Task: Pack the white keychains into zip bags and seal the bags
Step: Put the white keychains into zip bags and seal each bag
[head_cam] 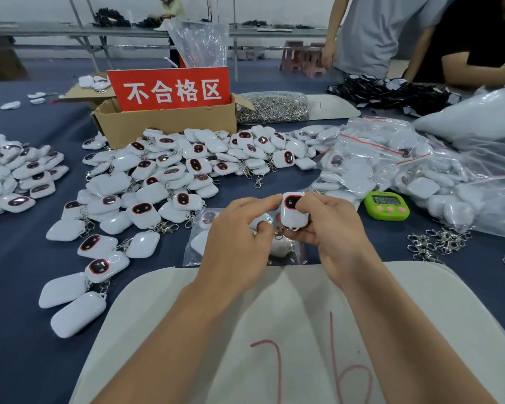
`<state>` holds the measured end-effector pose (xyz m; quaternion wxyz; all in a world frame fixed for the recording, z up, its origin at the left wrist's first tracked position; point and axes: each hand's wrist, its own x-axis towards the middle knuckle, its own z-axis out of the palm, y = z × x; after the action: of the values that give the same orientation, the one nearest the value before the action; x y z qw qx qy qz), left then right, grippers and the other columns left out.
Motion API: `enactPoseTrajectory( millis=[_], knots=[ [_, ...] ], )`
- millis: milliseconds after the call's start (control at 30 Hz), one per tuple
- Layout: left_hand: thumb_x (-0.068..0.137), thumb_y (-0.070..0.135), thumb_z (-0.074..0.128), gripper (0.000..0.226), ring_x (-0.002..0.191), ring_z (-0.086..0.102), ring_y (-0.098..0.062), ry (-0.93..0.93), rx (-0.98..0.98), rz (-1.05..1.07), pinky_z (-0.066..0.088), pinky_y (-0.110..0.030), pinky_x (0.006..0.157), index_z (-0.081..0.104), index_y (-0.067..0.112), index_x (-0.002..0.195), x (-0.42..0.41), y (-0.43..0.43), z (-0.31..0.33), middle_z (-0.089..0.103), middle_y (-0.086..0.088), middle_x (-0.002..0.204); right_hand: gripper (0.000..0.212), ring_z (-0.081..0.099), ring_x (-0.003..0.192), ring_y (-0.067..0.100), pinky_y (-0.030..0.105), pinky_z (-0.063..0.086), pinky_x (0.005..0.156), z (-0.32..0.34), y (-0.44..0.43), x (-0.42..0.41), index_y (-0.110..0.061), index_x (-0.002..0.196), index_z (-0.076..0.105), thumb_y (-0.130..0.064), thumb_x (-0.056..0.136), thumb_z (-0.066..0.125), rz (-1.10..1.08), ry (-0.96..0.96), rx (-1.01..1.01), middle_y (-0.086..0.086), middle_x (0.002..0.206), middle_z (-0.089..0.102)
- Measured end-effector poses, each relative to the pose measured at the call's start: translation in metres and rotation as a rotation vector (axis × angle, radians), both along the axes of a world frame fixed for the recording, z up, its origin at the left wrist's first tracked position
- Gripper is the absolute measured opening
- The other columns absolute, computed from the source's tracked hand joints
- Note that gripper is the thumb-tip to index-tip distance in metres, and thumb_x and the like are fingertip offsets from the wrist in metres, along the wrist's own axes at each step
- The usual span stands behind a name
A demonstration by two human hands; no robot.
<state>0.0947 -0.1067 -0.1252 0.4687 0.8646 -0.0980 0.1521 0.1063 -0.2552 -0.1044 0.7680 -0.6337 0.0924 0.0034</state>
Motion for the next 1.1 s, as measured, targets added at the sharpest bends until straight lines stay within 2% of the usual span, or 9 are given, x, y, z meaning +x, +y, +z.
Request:
enactPoseTrajectory(
  millis=[300, 433, 567, 733, 800, 867, 967, 1033, 1100],
  knots=[
    [0.079, 0.019, 0.045, 0.056, 0.112, 0.052, 0.007, -0.037, 0.029, -0.003, 0.031, 0.002, 0.087, 0.073, 0.038, 0.124, -0.0036, -0.0022, 0.0010, 0.064, 0.019, 0.115, 0.015, 0.069, 0.075, 0.023, 0.024, 0.056, 0.060, -0.0056, 0.0010, 0.0008, -0.005, 0.092, 0.079, -0.004, 0.090, 0.064, -0.009, -0.031, -0.102, 0.024, 0.093, 0.075],
    [0.080, 0.021, 0.047, 0.055, 0.108, 0.050, 0.013, -0.032, 0.019, 0.020, 0.029, 0.004, 0.087, 0.073, 0.037, 0.125, -0.0057, -0.0012, 0.0027, 0.063, 0.017, 0.118, 0.014, 0.071, 0.083, 0.022, 0.028, 0.060, 0.066, -0.0066, 0.0008, 0.0020, -0.007, 0.094, 0.078, -0.004, 0.092, 0.064, 0.025, -0.048, -0.107, 0.022, 0.098, 0.075],
    [0.085, 0.012, 0.061, 0.054, 0.112, 0.050, 0.001, -0.041, 0.069, 0.029, 0.026, 0.005, 0.088, 0.068, 0.036, 0.132, -0.0061, -0.0022, 0.0026, 0.064, 0.010, 0.120, 0.030, 0.075, 0.084, 0.022, 0.028, 0.062, 0.074, -0.0057, -0.0043, 0.0005, -0.005, 0.104, 0.073, 0.014, 0.089, 0.055, 0.161, -0.055, -0.035, 0.018, 0.100, 0.077],
    [0.084, 0.009, 0.064, 0.058, 0.117, 0.053, -0.003, -0.032, 0.079, 0.026, 0.031, -0.002, 0.089, 0.066, 0.037, 0.135, -0.0063, -0.0039, 0.0029, 0.066, 0.009, 0.124, 0.040, 0.068, 0.067, 0.016, 0.025, 0.054, 0.059, -0.0054, -0.0024, 0.0014, -0.012, 0.101, 0.074, 0.017, 0.084, 0.052, 0.133, -0.073, -0.119, 0.012, 0.091, 0.079],
    [0.083, 0.012, 0.061, 0.057, 0.118, 0.053, -0.001, -0.038, 0.075, 0.016, 0.034, -0.004, 0.090, 0.066, 0.037, 0.134, -0.0076, -0.0041, 0.0032, 0.066, 0.011, 0.124, 0.044, 0.068, 0.066, 0.017, 0.030, 0.054, 0.062, -0.0064, -0.0010, 0.0026, -0.016, 0.097, 0.074, 0.017, 0.082, 0.051, 0.097, -0.066, -0.165, 0.011, 0.088, 0.079],
    [0.082, 0.018, 0.056, 0.059, 0.119, 0.052, 0.000, -0.032, 0.075, 0.014, 0.039, -0.011, 0.094, 0.064, 0.037, 0.137, -0.0090, -0.0048, 0.0032, 0.066, 0.015, 0.123, 0.044, 0.070, 0.068, 0.019, 0.033, 0.055, 0.068, -0.0065, -0.0007, 0.0022, -0.018, 0.097, 0.074, 0.016, 0.082, 0.051, 0.092, -0.067, -0.198, 0.011, 0.087, 0.079],
    [0.084, 0.024, 0.054, 0.064, 0.123, 0.049, 0.000, -0.054, 0.055, 0.068, 0.027, 0.002, 0.095, 0.054, 0.035, 0.147, -0.0081, -0.0036, 0.0035, 0.062, 0.019, 0.128, 0.036, 0.068, 0.062, 0.014, 0.026, 0.052, 0.059, -0.0060, 0.0011, -0.0002, -0.022, 0.099, 0.070, 0.007, 0.082, 0.056, 0.081, -0.088, -0.282, 0.004, 0.075, 0.077],
    [0.090, 0.023, 0.055, 0.064, 0.125, 0.047, 0.001, -0.064, 0.040, 0.081, 0.024, 0.002, 0.096, 0.046, 0.038, 0.152, -0.0062, -0.0004, 0.0048, 0.059, 0.019, 0.135, 0.027, 0.064, 0.057, 0.011, 0.023, 0.050, 0.055, -0.0066, 0.0029, -0.0018, -0.024, 0.098, 0.063, 0.000, 0.084, 0.061, 0.066, -0.115, -0.349, 0.001, 0.069, 0.075],
    [0.094, 0.018, 0.062, 0.056, 0.121, 0.049, 0.005, -0.073, 0.016, 0.059, 0.027, -0.001, 0.097, 0.055, 0.038, 0.146, -0.0048, 0.0020, 0.0057, 0.061, 0.021, 0.131, 0.014, 0.055, 0.051, 0.010, 0.023, 0.044, 0.050, -0.0073, 0.0032, -0.0030, -0.023, 0.091, 0.061, -0.010, 0.088, 0.068, 0.051, -0.185, -0.462, -0.001, 0.064, 0.072]
  ],
)
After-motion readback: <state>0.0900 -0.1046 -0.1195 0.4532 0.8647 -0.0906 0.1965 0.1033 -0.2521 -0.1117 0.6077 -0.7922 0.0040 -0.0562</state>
